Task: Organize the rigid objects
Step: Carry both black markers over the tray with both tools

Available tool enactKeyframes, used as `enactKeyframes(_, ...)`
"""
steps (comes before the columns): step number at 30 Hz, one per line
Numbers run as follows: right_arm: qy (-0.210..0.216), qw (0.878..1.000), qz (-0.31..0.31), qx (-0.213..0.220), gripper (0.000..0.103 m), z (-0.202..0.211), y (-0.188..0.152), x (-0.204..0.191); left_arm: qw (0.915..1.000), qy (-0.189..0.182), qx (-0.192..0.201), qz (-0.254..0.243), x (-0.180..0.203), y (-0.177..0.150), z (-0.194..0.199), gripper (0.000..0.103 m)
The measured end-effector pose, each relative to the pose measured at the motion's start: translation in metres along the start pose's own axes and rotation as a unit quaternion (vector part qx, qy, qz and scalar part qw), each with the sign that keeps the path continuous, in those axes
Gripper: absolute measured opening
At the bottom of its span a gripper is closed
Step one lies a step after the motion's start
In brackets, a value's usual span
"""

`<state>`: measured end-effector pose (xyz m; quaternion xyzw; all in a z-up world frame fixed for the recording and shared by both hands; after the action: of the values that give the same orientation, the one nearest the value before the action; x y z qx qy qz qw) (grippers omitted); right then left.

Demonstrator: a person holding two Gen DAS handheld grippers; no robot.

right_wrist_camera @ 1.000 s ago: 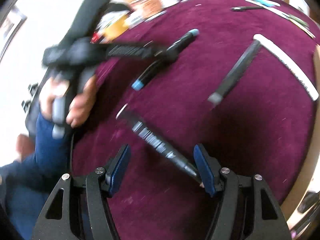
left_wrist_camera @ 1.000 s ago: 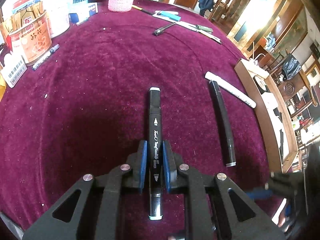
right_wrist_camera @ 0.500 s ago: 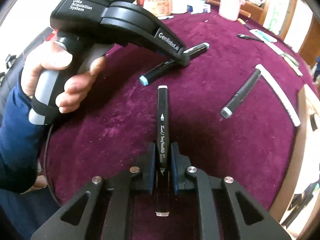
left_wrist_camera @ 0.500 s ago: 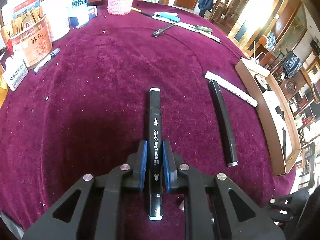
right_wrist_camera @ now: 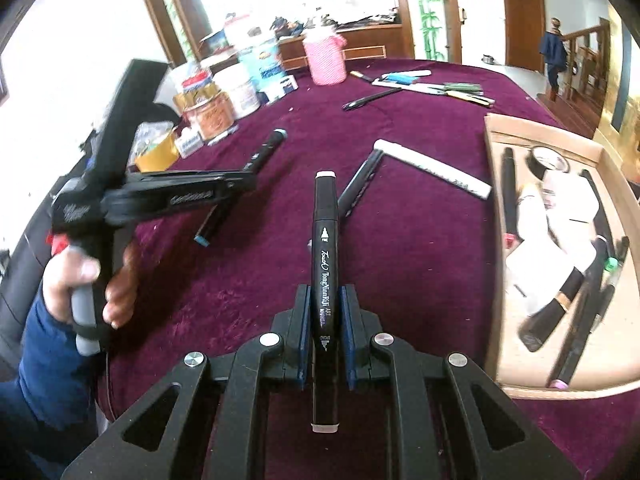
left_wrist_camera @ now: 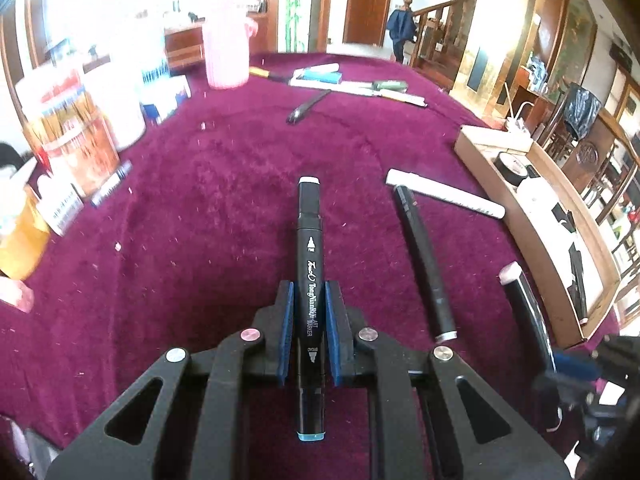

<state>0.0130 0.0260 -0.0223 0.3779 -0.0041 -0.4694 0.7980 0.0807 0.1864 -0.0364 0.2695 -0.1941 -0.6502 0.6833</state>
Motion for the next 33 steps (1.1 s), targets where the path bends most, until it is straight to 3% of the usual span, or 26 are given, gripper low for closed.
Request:
enactKeyframes(11, 0.002, 0.998, -0.029, 0.048, 0.013, 0.034, 0.003, 0.023, 0.9955, 0.040, 0.084, -0.013, 0.052, 0.002, 0.058, 0.013)
enactKeyframes(33, 0.000, 0.991, -0.076, 0.107, 0.013, 0.088, -0.001, 0.069, 0.9861, 0.072, 0.128, -0.077, 0.138, 0.002, 0.075, 0.013)
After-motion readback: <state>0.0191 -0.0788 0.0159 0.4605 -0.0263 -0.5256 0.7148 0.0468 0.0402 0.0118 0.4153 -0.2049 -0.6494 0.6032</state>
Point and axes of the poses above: each gripper's, at about its wrist camera, not at the fingertips, and z roughly against the way its jaws point, x to its right, y to its top, the point moved 4 cm from there along -z, roughly the way its jaws point, and after that the axes turned 11 degrees about y, right-handed, at the moved point
